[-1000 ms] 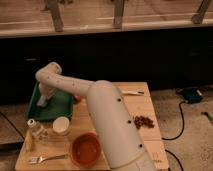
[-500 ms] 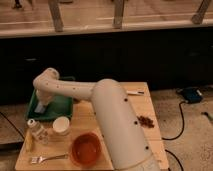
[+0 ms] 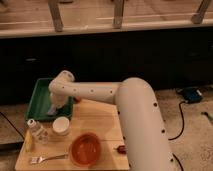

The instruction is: Wipe tray with sponge

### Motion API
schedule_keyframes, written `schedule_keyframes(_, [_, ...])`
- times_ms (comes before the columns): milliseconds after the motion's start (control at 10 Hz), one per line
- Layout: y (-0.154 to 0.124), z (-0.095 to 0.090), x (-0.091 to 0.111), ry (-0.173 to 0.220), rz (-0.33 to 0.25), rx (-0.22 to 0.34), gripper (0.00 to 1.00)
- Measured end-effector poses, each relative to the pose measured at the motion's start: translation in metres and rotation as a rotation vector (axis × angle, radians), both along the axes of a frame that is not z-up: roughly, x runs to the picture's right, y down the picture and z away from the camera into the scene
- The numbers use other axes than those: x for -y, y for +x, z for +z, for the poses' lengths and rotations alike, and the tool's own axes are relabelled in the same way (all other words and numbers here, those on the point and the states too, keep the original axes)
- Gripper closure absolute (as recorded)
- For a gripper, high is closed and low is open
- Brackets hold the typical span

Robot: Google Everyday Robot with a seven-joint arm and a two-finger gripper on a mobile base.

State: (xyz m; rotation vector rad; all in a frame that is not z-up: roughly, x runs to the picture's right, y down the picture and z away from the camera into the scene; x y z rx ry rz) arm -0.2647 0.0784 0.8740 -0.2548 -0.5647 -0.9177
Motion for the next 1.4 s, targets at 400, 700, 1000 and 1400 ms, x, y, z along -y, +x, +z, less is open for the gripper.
schedule_keyframes(400, [0.008, 0.029, 0.048, 0.053, 0.028, -0.028, 0.98])
schedule_keyframes(700, [-0.024, 0.037, 0.058, 0.055, -0.005, 0.028, 0.98])
schedule_keyframes(1000, [-0.076, 0.033, 0.049, 0.045, -0.072, 0.121, 0.98])
schedule_keyframes(1400, [-0.092, 0.005, 0.012, 0.021, -0.098, 0.178, 0.98])
